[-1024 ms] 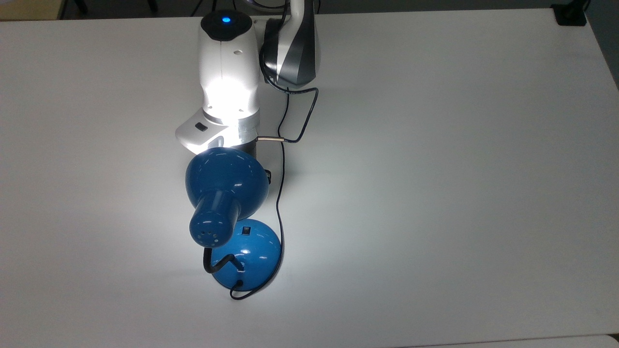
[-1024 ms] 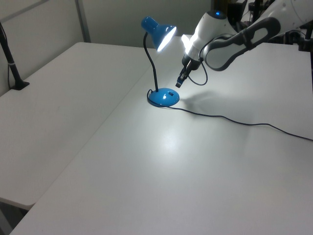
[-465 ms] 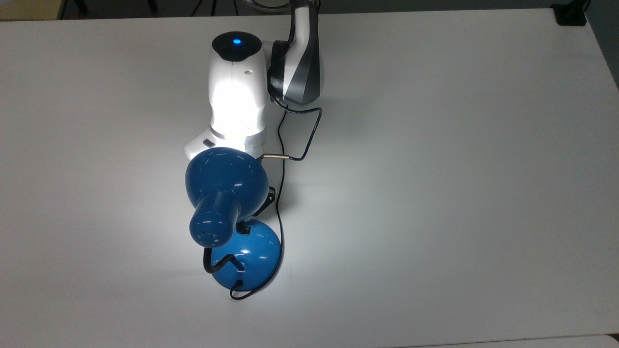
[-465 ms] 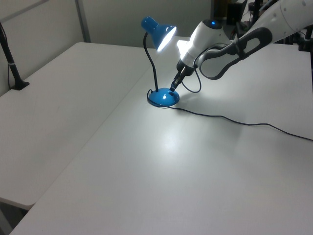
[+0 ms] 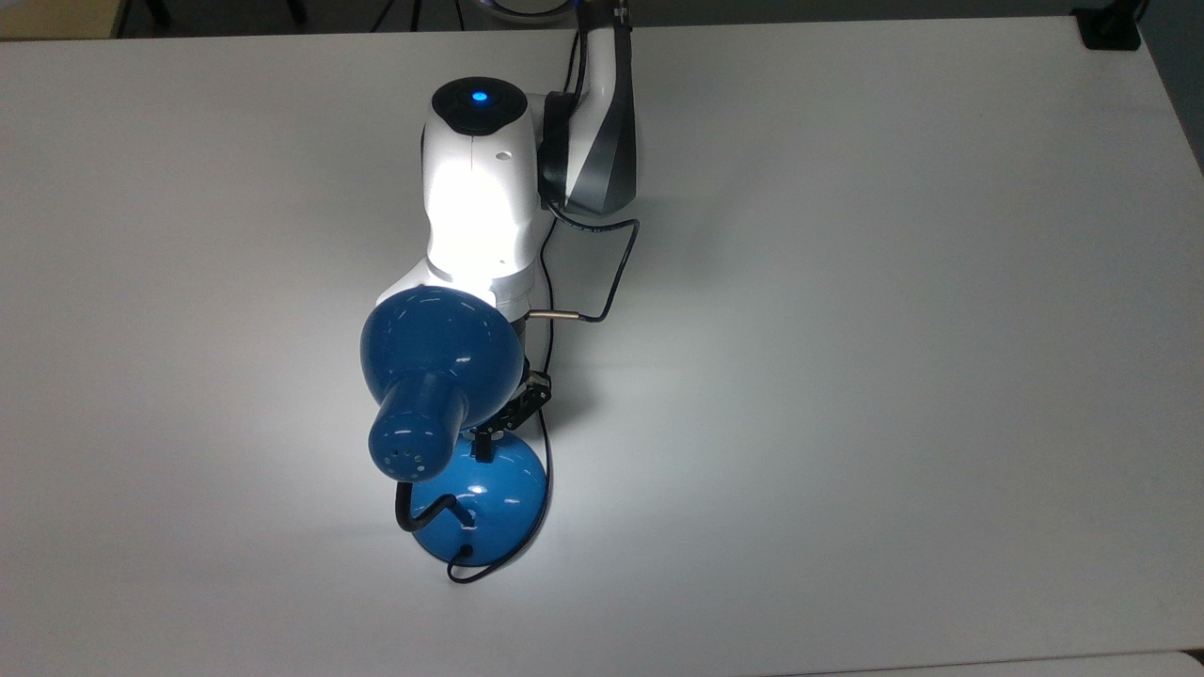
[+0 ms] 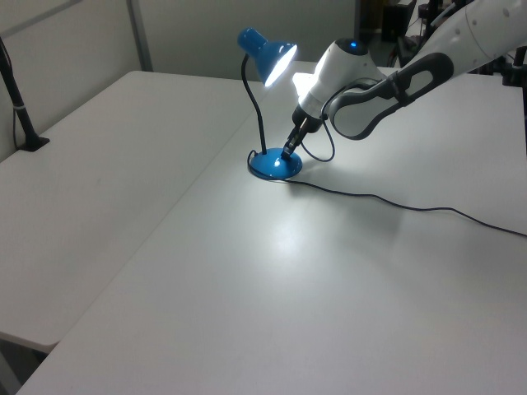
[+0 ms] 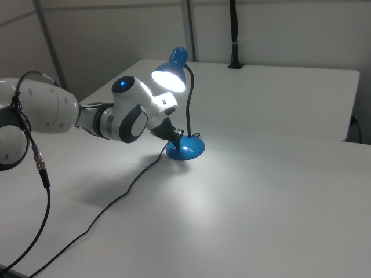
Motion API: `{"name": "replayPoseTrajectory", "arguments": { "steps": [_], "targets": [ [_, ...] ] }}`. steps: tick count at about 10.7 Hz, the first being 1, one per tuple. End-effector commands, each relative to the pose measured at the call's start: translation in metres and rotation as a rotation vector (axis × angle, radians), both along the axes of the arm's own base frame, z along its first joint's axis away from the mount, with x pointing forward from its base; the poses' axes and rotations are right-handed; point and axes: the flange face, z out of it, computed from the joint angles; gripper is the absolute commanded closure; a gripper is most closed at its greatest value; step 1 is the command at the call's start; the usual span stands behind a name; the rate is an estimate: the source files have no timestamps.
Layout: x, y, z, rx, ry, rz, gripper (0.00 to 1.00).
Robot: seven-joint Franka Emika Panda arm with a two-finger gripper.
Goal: Turn off the lamp
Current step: 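Press down on the base switch with the gripper fingers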
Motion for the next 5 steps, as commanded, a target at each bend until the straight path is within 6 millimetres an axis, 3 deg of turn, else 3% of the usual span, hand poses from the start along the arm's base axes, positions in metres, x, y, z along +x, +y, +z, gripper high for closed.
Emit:
{"name": "replayPoseTrajectory", "arguments": {
  "steps": [1,5],
  "targets": [
    [-0.009,0.015,-0.019,-0.004,0.031,0.014,1.00],
    [-0.022,0.015,-0.045,-0.035,0.085,0.038,1.00]
  ]
}}
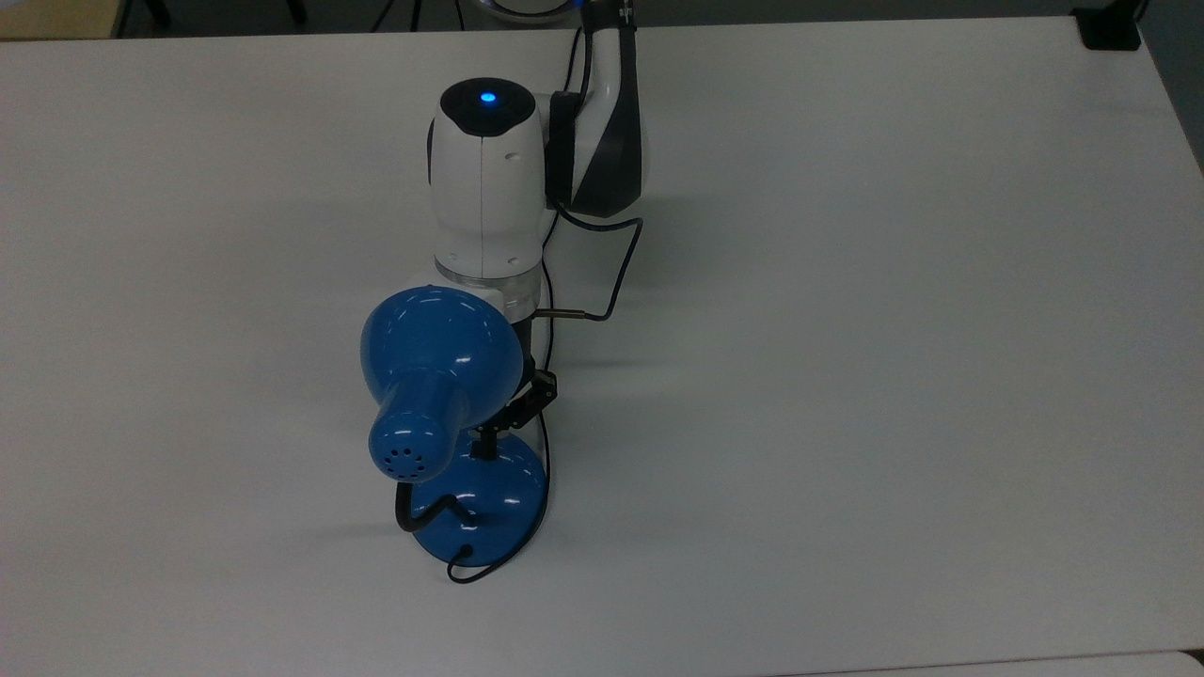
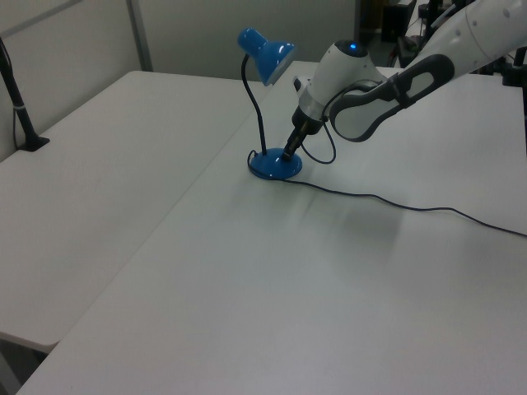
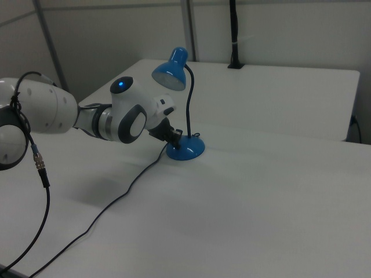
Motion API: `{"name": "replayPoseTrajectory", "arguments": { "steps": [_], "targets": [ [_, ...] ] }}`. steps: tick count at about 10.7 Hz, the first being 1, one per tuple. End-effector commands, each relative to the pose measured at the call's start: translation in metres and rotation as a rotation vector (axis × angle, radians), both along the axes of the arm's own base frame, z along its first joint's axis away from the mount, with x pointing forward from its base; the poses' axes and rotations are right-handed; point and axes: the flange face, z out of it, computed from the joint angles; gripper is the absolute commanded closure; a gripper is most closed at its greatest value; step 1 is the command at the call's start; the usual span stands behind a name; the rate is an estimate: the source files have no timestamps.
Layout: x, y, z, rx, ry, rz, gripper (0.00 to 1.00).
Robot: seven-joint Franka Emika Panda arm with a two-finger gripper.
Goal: Turn off the lamp
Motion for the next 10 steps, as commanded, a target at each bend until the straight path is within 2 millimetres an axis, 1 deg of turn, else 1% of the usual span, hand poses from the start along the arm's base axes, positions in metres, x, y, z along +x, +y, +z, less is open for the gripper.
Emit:
{"name": "replayPoseTrajectory", "arguments": {
  "steps": [1,3,4,5,6,7,8,9,10],
  "targets": [
    [-0.026,0.013,-0.051,-0.026,0.093,0.027,1.00],
    [-0.033,0.014,-0.060,-0.026,0.079,0.030,1.00],
    [-0.037,0.015,-0.060,-0.025,0.084,0.033,1.00],
    [-0.042,0.015,-0.047,-0.015,0.082,0.028,1.00],
    [-0.051,0.012,-0.026,0.006,0.077,0.012,1.00],
    [-0.064,0.010,0.000,0.035,0.122,-0.009,1.00],
    [-0.074,0.008,0.029,0.070,0.214,-0.049,0.95],
    [-0.086,0.000,0.063,0.094,0.296,-0.072,0.53],
    [-0.103,-0.007,0.091,0.109,0.370,-0.087,0.01]
  ]
}}
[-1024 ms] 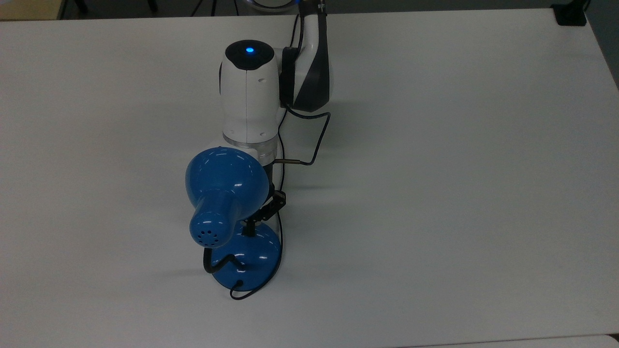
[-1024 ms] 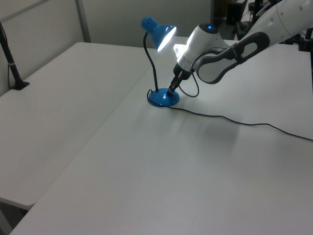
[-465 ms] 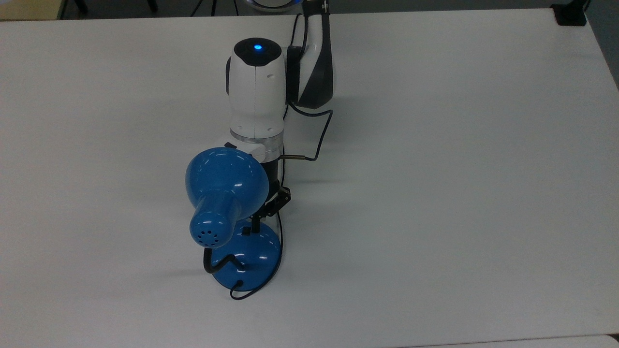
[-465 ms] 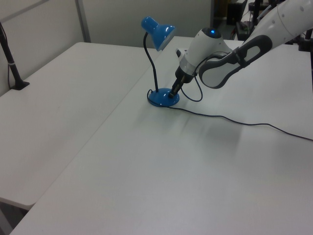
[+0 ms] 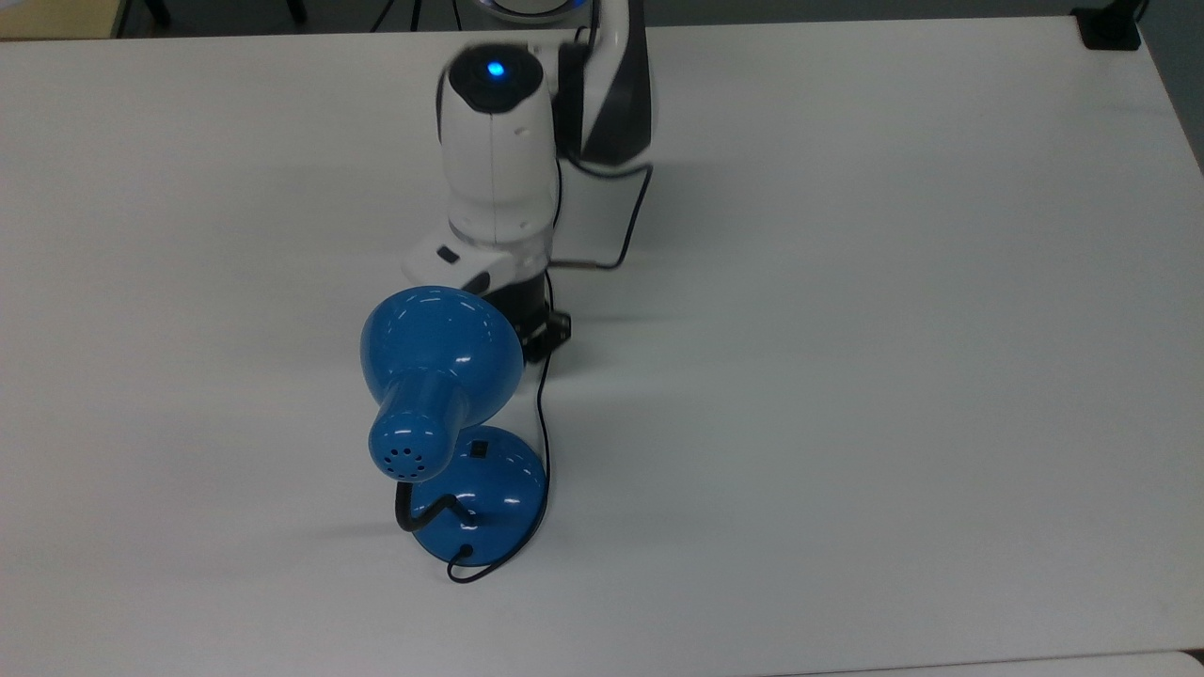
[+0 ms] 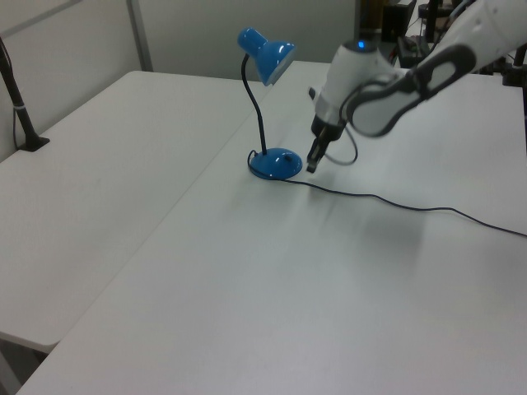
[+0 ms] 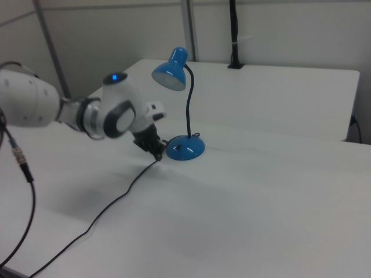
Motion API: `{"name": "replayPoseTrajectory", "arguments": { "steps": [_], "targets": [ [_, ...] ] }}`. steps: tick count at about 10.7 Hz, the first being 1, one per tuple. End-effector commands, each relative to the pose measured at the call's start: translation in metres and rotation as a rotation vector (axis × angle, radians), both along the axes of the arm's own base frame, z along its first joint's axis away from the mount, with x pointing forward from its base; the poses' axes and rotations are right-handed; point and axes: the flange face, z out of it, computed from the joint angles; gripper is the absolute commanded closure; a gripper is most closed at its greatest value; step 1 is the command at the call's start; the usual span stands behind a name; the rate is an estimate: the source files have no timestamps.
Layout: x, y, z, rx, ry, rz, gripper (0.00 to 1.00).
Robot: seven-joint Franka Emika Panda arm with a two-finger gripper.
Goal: Turn off the lamp
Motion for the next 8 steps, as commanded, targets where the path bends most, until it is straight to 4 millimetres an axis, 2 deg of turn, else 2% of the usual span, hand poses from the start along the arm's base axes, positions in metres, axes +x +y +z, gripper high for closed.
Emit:
{"name": "replayPoseTrajectory", "arguments": {
  "steps": [1,3,5,7,8],
  "targets": [
    [-0.063,-0.019,0.103,0.049,0.216,-0.052,0.00],
    [-0.081,-0.041,0.151,-0.038,0.331,-0.167,0.00],
    [-0.093,-0.069,0.188,-0.042,0.313,-0.181,0.00],
    [-0.098,-0.078,0.200,-0.036,0.314,-0.175,0.00],
    [-0.098,-0.080,0.199,-0.033,0.317,-0.175,0.00]
  ]
}}
